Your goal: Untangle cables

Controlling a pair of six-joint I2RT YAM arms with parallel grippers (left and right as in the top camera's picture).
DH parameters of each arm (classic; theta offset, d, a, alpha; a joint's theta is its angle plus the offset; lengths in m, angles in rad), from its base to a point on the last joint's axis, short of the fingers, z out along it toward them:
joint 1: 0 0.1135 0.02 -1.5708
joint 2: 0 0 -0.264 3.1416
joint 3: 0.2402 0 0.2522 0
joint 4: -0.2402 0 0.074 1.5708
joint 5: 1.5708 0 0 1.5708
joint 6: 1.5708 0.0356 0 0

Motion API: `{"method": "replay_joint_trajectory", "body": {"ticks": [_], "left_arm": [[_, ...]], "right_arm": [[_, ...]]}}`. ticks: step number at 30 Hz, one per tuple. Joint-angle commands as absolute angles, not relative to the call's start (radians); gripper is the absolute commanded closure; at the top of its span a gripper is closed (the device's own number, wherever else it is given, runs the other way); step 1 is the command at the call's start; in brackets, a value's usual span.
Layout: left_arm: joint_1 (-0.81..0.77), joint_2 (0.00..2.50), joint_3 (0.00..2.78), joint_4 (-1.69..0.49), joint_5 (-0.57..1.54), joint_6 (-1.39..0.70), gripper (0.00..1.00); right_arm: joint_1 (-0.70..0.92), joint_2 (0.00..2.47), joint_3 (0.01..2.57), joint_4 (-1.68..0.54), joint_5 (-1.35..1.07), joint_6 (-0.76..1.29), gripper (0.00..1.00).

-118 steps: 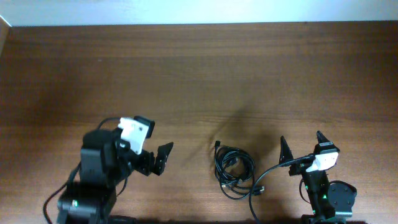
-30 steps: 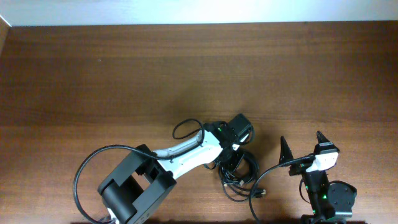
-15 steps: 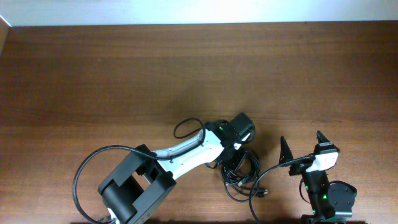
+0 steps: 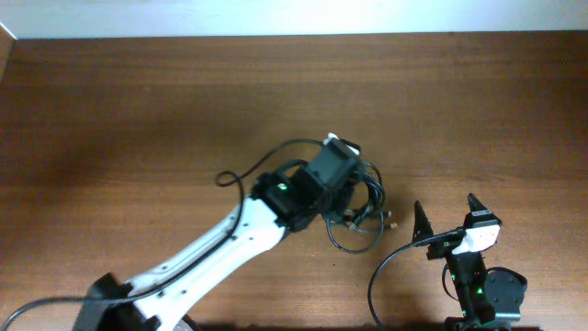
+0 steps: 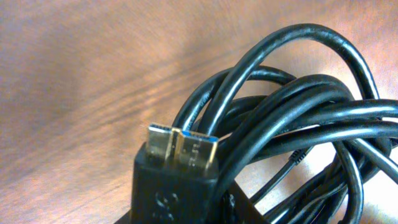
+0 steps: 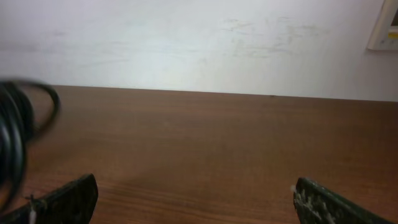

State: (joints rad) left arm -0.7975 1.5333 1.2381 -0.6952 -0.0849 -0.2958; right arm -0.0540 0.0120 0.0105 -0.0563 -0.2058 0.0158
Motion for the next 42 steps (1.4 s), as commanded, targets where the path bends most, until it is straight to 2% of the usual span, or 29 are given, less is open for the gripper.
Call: {"method": "replay_joint_trajectory", "body": {"ticks": [1,6,7,8,10,13,16,18,21,25,30,35,39,42], "left_arm": [[-0.744,1.456,1.262,-0.698,-0.11,-0.295,1.0],[-0.683,1.423,1.262,-0.704,-0.11,-0.299,1.0],[-0.672,1.42,1.262,-0.704,-0.11,-0.299,0.84],[-0.666,1.42,1.262,-0.704,-0.11,-0.299,0.79],[-0.664,1.42,1.262,-0.704,-0.11,-0.299,0.83],[-0.664,1.42,1.262,-0.704,-0.11,-0.299,1.0],[-0.663,1.42,1.262,-0.698,-0.133,-0.288,1.0],[-0.662,1.42,1.262,-0.687,-0.136,-0.209,1.0],[-0.662,1.42,1.262,-0.662,-0.131,-0.143,1.0],[-0.662,1.42,1.262,-0.645,0.05,-0.109,1.0],[-0.662,1.42,1.262,-0.644,0.268,0.081,1.0],[-0.662,1.42,1.262,-0.644,0.339,0.149,1.0],[-0.661,1.42,1.262,-0.596,0.494,0.157,1.0],[-0.646,1.42,1.262,-0.56,0.711,0.253,1.0]], "right_arm": [[-0.046,0.004,0.006,-0.064,-0.19,0.02,0.01],[-0.046,0.004,0.006,-0.064,-0.19,0.02,0.01],[-0.046,0.004,0.006,-0.064,-0.19,0.02,0.01],[-0.046,0.004,0.006,-0.064,-0.19,0.02,0.01],[-0.046,0.004,0.006,-0.064,-0.19,0.02,0.01],[-0.046,0.004,0.006,-0.059,-0.177,0.01,0.01],[-0.046,0.004,0.006,0.021,-0.134,0.015,0.01],[-0.046,0.004,0.019,0.094,-0.136,0.115,0.01],[-0.046,0.007,0.08,0.081,-0.148,0.225,0.01],[-0.046,0.048,0.27,-0.182,-0.187,0.226,0.01],[-0.046,0.175,0.619,-0.595,-0.206,0.225,0.01],[-0.046,0.352,0.947,-0.92,-0.206,0.218,0.01],[-0.046,0.496,1.16,-1.136,-0.28,0.218,0.01],[-0.046,0.566,1.23,-1.176,-0.44,0.218,0.01]]}}
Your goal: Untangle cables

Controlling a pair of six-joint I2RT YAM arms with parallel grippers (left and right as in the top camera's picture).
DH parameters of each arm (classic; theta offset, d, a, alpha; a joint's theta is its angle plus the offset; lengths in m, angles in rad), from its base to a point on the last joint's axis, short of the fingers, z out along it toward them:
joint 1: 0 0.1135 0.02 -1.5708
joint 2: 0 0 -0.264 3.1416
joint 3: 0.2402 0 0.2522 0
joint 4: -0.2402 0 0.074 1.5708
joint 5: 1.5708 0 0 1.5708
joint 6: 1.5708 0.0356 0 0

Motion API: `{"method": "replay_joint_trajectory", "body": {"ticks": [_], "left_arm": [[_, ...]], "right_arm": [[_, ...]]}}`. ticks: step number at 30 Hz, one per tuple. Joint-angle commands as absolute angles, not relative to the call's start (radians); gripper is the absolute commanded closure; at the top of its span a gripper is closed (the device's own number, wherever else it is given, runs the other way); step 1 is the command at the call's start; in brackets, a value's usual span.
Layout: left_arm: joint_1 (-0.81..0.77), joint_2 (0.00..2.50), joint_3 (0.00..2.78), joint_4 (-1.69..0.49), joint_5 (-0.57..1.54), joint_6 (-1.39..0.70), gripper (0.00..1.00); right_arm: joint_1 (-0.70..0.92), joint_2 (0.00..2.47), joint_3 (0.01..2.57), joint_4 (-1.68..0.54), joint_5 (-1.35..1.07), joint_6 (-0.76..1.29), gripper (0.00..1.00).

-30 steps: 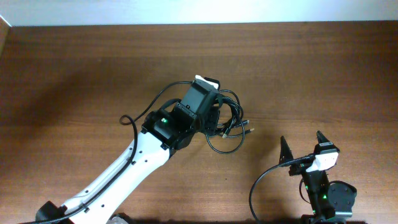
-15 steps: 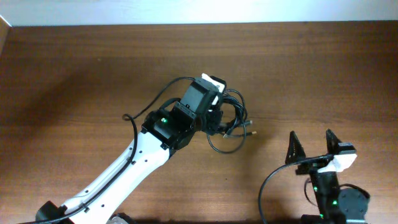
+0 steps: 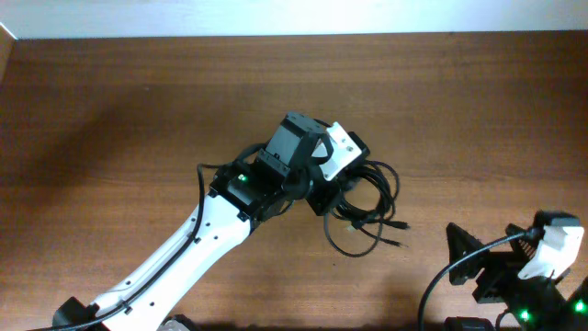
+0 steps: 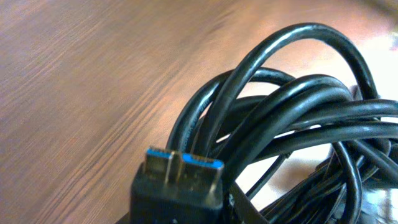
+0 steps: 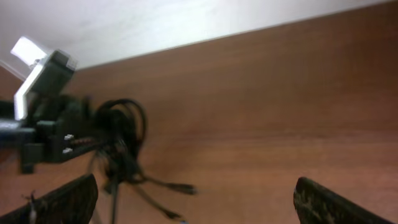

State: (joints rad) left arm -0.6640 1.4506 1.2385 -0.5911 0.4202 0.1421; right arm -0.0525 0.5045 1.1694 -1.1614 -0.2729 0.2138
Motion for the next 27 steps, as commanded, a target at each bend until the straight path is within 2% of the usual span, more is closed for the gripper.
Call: {"method": "replay_joint_trajectory", "body": {"ticks": [1,3,5,27], "left_arm": [[-0.638,1.42,1.262,-0.557,0.804,0.304,1.0],[-0.615,1.42,1.262,-0.557,0.968,0.39,1.0],[-0.603,1.42,1.262,-0.558,1.015,0.422,1.0],[-0.607,1.42,1.262,-0.498,1.103,0.443,1.0]], "right_arm": [[-0.046,0.574,1.232,-1.17,-0.483,0.219,0.01],[-0.046,0.586,1.232,-1.14,-0.59,0.219,0.01],[-0.046,0.589,1.232,-1.137,-0.654,0.218,0.01],[-0.046,0.589,1.227,-1.236,-0.632,0.218,0.01]]}}
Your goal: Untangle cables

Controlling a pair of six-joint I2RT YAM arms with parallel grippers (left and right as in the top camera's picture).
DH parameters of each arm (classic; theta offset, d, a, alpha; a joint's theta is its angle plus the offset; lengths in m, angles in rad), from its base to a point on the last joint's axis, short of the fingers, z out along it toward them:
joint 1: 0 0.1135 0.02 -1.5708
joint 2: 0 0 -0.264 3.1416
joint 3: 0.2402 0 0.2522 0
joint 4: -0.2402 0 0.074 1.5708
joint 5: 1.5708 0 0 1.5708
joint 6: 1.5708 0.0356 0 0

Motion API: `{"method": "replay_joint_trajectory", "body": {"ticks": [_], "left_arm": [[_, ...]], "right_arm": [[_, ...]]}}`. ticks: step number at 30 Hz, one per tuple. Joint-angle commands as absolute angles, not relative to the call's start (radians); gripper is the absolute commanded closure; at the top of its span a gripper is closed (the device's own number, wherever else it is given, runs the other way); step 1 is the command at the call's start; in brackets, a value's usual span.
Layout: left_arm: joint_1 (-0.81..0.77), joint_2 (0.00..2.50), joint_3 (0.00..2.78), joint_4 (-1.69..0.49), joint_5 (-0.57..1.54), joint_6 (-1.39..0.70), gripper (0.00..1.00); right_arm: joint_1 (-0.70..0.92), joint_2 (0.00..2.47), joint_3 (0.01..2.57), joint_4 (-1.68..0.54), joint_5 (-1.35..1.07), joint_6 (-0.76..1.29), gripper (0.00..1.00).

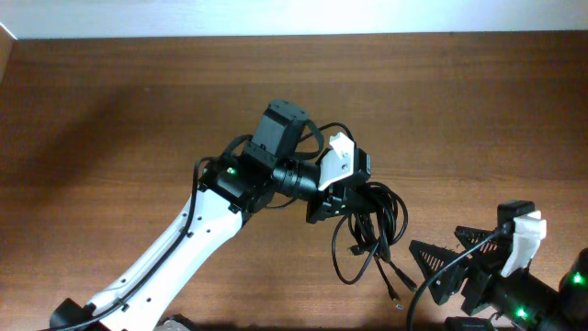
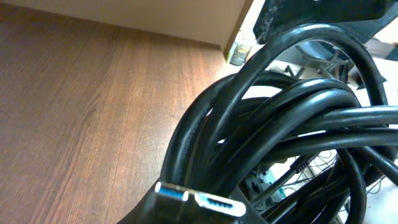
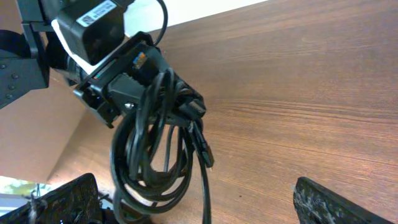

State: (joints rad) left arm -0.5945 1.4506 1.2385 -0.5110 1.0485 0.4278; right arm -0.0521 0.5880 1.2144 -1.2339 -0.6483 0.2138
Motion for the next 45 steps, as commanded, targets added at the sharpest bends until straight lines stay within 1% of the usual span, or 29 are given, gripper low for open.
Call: {"method": "replay_joint_trajectory", "body": {"ticks": [1,4,6,17,21,30,31,34,39,45], "left_arm": [[-0.612,1.421,1.262,-0.496,1.103,0.443,1.0],[-0.63,1.421,1.262,-0.476,1.103,0.443,0.95],[-0.647,1.421,1.262,-0.453,1.103,0.443,0.94],[-0.719,1.421,1.262,-0.393,1.051,0.443,0.97],[-0.72,1.421,1.262,-0.366,1.051,0.408,0.98],[-0.72,1.421,1.262,-0.344,1.061,0.379,1.0],[-0.72,1.421,1.262,-0.342,1.079,0.379,1.0],[-0.719,1.421,1.262,-0.342,1.132,0.379,1.0],[-0.719,1.42,1.262,-0.345,1.134,0.379,1.0],[-0.708,1.42,1.262,-0.36,1.133,0.379,1.0]], "right_arm": [[-0.046,0.589,1.227,-1.239,-0.632,0.218,0.01],[-0.046,0.589,1.227,-1.243,-0.632,0.218,0.01],[-0.046,0.589,1.227,-1.243,-0.632,0.214,0.01],[-0.046,0.633,1.227,-1.246,-0.592,0.164,0.01],[-0.046,0.681,1.227,-1.292,-0.51,0.134,0.01],[-0.046,0.823,1.227,-1.366,-0.495,0.081,0.01],[-0.046,0.841,1.227,-1.373,-0.447,0.081,0.07],[-0.046,0.869,1.227,-1.401,-0.268,0.087,0.1],[-0.046,0.87,1.227,-1.437,-0.039,0.181,0.11],[-0.046,0.87,1.227,-1.436,0.015,0.219,0.1]]}}
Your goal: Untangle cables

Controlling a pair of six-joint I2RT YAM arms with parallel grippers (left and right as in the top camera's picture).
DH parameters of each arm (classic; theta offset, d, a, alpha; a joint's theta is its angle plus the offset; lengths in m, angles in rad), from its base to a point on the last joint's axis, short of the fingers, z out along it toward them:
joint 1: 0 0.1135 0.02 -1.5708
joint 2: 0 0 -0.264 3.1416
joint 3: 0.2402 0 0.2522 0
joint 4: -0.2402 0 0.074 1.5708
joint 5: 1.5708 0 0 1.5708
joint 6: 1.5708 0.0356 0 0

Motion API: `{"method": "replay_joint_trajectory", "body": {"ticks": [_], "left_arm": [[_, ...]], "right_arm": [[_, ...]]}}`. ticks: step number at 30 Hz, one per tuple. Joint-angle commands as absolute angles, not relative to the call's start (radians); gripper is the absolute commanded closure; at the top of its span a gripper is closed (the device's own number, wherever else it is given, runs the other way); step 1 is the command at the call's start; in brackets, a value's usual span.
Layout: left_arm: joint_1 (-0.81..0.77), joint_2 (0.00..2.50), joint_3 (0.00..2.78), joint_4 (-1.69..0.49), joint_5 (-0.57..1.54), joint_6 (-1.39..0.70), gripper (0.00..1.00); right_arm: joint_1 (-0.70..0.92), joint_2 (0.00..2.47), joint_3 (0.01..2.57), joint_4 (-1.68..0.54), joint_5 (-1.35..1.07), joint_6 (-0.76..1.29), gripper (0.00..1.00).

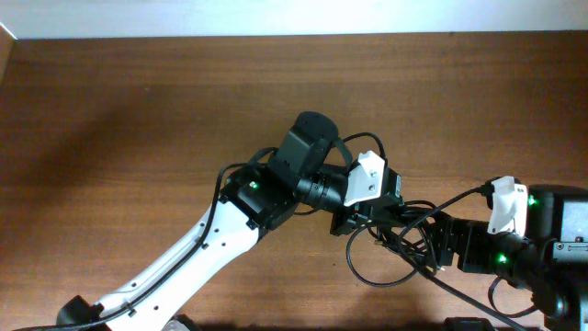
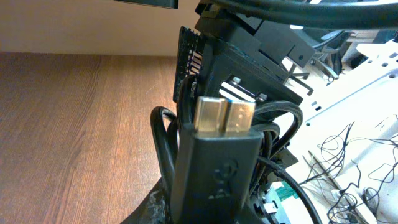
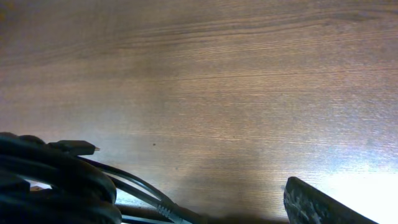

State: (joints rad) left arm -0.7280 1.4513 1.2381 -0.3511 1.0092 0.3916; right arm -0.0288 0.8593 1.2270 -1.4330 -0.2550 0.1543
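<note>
The tangled black cables (image 1: 397, 241) hang in a bundle from my left gripper (image 1: 366, 210) over the table's middle right. In the left wrist view my left gripper (image 2: 214, 208) is shut on the black body of a USB plug (image 2: 222, 116), whose metal tip points up. Loops of cable (image 2: 163, 143) crowd behind the plug. My right gripper (image 1: 437, 246) has come up against the bundle from the right. In the right wrist view the cables (image 3: 56, 183) fill the lower left, with a small plug (image 3: 76, 147) sticking out. The right gripper (image 3: 193, 214) is open; only its right finger (image 3: 314, 204) shows.
The brown wooden table (image 1: 138, 119) runs to a pale wall at the back. The white left arm (image 1: 197, 257) crosses the front middle. The right arm's base (image 1: 551, 239) stands at the right edge. Some cable loops trail onto the table (image 1: 377, 276).
My left gripper carried the bundle further right and turned, so the plug tip now points up. The right gripper has come in to the bundle; cables now lie at its left finger.
At first my left gripper held the plug with the bundle resting mid-table, and the right gripper stood open to the right. Then the bundle was lifted and the right arm drew back. Later the cables hung free. Now both grippers meet at the bundle.
</note>
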Motion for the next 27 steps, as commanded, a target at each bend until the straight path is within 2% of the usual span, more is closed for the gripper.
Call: {"method": "replay_joint_trajectory", "body": {"ticks": [1,10,16,20,24,26,27], "left_arm": [[-0.701,1.42,1.262,-0.372,1.132,0.379,1.0],[-0.597,1.42,1.262,-0.505,1.131,0.379,1.0],[-0.59,1.42,1.262,-0.526,1.136,0.379,1.0],[-0.59,1.421,1.262,-0.555,1.028,0.379,0.99],[-0.591,1.427,1.262,-0.612,0.844,0.308,0.79],[-0.591,1.442,1.262,-0.615,0.785,0.25,0.61],[-0.591,1.448,1.262,-0.614,0.778,0.237,0.56]], "right_arm": [[-0.046,0.87,1.227,-1.437,0.015,0.219,0.11],[-0.046,0.87,1.229,-1.433,0.013,0.22,0.1],[-0.046,0.87,1.229,-1.435,0.012,0.219,0.1],[-0.046,0.87,1.231,-1.441,0.012,0.219,0.1],[-0.046,0.87,1.267,-1.44,0.012,0.219,0.1],[-0.046,0.87,1.308,-1.44,0.012,0.219,0.1],[-0.046,0.87,1.331,-1.44,0.012,0.219,0.1]]}}
